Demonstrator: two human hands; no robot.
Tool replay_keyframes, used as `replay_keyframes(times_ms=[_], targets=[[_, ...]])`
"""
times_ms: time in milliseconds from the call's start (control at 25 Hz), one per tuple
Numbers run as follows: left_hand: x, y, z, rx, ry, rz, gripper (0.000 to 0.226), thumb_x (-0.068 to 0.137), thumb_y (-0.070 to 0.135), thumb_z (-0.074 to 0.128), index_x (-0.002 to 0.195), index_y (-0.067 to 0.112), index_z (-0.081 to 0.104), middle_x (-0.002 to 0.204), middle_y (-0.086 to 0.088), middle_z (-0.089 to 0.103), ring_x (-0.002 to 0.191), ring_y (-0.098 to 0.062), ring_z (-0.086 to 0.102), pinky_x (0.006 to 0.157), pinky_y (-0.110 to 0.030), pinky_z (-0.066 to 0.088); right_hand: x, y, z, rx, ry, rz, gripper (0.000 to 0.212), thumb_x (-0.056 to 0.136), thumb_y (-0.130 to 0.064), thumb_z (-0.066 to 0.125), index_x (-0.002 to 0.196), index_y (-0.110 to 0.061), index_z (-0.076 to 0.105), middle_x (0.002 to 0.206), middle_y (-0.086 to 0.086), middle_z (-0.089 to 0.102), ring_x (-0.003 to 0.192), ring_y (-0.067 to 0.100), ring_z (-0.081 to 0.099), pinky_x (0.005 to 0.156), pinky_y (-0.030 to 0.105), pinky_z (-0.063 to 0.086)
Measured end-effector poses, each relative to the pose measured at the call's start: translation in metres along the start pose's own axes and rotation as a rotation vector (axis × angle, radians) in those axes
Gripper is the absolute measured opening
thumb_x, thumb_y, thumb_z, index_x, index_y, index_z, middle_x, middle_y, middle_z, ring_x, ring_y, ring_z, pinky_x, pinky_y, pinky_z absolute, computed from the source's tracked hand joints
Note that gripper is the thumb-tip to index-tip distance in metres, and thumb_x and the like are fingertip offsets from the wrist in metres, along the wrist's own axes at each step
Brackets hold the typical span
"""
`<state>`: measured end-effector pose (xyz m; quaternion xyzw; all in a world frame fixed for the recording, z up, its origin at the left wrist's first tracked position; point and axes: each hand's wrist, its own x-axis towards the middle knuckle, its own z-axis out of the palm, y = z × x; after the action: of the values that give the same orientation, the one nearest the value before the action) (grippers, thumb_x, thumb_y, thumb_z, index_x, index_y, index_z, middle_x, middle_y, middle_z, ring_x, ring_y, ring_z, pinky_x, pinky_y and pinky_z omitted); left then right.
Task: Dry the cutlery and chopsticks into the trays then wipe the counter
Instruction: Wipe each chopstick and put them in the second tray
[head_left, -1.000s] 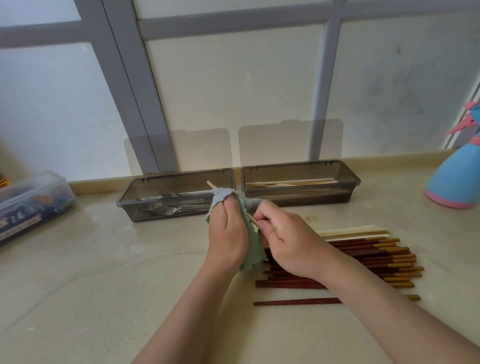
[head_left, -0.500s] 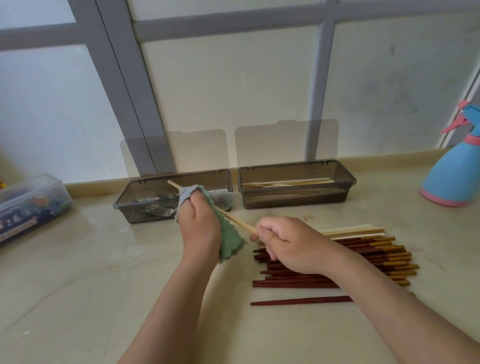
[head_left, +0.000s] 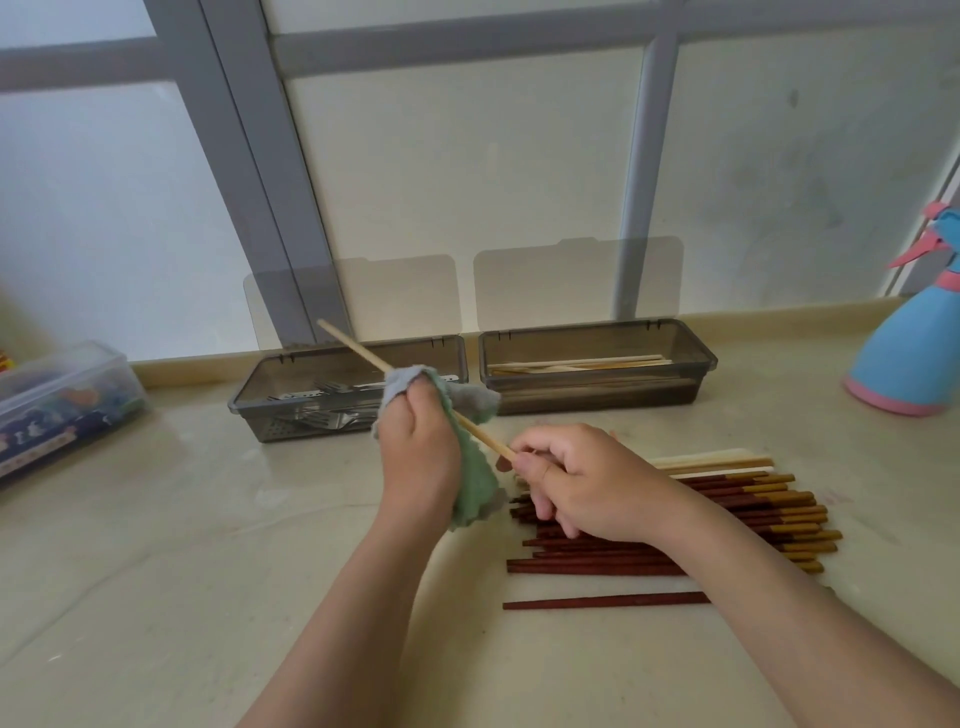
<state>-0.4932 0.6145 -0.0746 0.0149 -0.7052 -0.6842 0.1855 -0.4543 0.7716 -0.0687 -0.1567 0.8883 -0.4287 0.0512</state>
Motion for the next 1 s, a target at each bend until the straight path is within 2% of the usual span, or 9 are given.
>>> replay_keyframes(times_ms=[80, 160, 240, 320, 440, 520, 600, 720, 1000], targets=[[-0.001, 0.003, -0.001, -0.043, 0.016, -0.021, 0.048, 0.108, 0.028, 0.031, 0.085, 0.009, 0.067, 0.074, 0.004, 0.067, 0.07, -0.013, 0.059, 0.074, -0.033, 0.05, 0.002, 0.002, 0.002, 0.004, 0.024, -0.048, 0.027, 0.106, -0.024, 0.046, 0.093, -0.015, 0.068, 0.06, -0.003, 0.054, 0.049, 0.007, 0.046, 0.052, 0.03, 0.042], [-0.014, 0.005, 0.006, 0.007, -0.104, 0.041, 0.047, 0.109, 0.021, 0.029, 0.077, 0.008, 0.061, 0.065, 0.011, 0.067, 0.064, -0.004, 0.06, 0.069, -0.027, 0.05, 0.003, 0.003, 0.01, 0.036, 0.079, -0.108, 0.03, 0.105, -0.02, 0.048, 0.082, -0.01, 0.064, 0.057, -0.008, 0.049, 0.052, 0.006, 0.042, 0.054, 0.032, 0.037], [-0.024, 0.005, 0.012, 0.069, -0.192, 0.098, 0.045, 0.108, 0.015, 0.031, 0.066, 0.012, 0.046, 0.052, 0.013, 0.054, 0.052, -0.001, 0.048, 0.059, -0.03, 0.042, 0.003, 0.002, 0.014, 0.11, 0.121, -0.111, 0.031, 0.105, -0.019, 0.049, 0.077, -0.016, 0.062, 0.056, -0.012, 0.053, 0.05, 0.003, 0.045, 0.052, 0.027, 0.038], [-0.022, 0.005, 0.011, 0.089, -0.224, 0.114, 0.046, 0.107, 0.015, 0.033, 0.062, 0.014, 0.043, 0.051, 0.011, 0.046, 0.051, -0.005, 0.043, 0.057, -0.031, 0.038, 0.002, 0.0, 0.01, 0.139, 0.119, -0.071, 0.03, 0.105, -0.024, 0.05, 0.079, -0.017, 0.064, 0.055, -0.006, 0.059, 0.043, 0.007, 0.051, 0.05, 0.024, 0.042], [-0.013, 0.006, 0.003, -0.007, -0.339, 0.033, 0.051, 0.106, 0.017, 0.038, 0.061, 0.018, 0.062, 0.064, 0.006, 0.067, 0.066, -0.011, 0.067, 0.07, -0.031, 0.055, 0.001, -0.002, -0.002, 0.128, 0.264, -0.057, 0.03, 0.102, -0.036, 0.053, 0.081, -0.018, 0.066, 0.059, 0.004, 0.064, 0.042, 0.015, 0.058, 0.05, 0.023, 0.047], [-0.013, 0.005, 0.0, 0.046, -0.532, 0.043, 0.044, 0.102, 0.026, 0.044, 0.063, 0.014, 0.061, 0.071, 0.0, 0.068, 0.073, -0.025, 0.07, 0.075, -0.038, 0.057, 0.004, -0.002, -0.008, 0.382, 0.414, -0.039, 0.023, 0.101, -0.032, 0.057, 0.089, -0.017, 0.07, 0.064, 0.007, 0.06, 0.042, 0.015, 0.05, 0.043, 0.023, 0.039], [-0.022, 0.004, 0.004, 0.226, -0.74, 0.067, 0.044, 0.101, 0.026, 0.046, 0.064, 0.006, 0.059, 0.067, -0.003, 0.067, 0.065, -0.02, 0.065, 0.066, -0.037, 0.051, 0.007, 0.0, -0.01, 0.637, 0.431, 0.013, 0.02, 0.101, -0.024, 0.058, 0.095, -0.014, 0.075, 0.065, 0.005, 0.054, 0.045, 0.012, 0.042, 0.038, 0.02, 0.03], [-0.029, 0.007, 0.009, 0.34, -0.821, 0.061, 0.045, 0.103, 0.019, 0.047, 0.058, 0.015, 0.046, 0.051, 0.01, 0.045, 0.049, -0.008, 0.041, 0.052, -0.028, 0.036, 0.011, 0.005, -0.009, 0.732, 0.403, 0.132, 0.02, 0.1, -0.019, 0.06, 0.092, -0.008, 0.075, 0.065, 0.0, 0.052, 0.048, 0.009, 0.039, 0.036, 0.019, 0.026], [-0.033, 0.012, 0.007, 0.429, -0.965, -0.017, 0.045, 0.102, 0.025, 0.049, 0.059, 0.021, 0.039, 0.053, 0.011, 0.034, 0.049, -0.008, 0.033, 0.051, -0.024, 0.032, 0.021, 0.025, -0.032, 0.89, 0.62, 0.428, 0.025, 0.108, -0.028, 0.045, 0.105, -0.008, 0.06, 0.088, 0.012, 0.065, 0.057, 0.018, 0.064, 0.039, 0.026, 0.039]])
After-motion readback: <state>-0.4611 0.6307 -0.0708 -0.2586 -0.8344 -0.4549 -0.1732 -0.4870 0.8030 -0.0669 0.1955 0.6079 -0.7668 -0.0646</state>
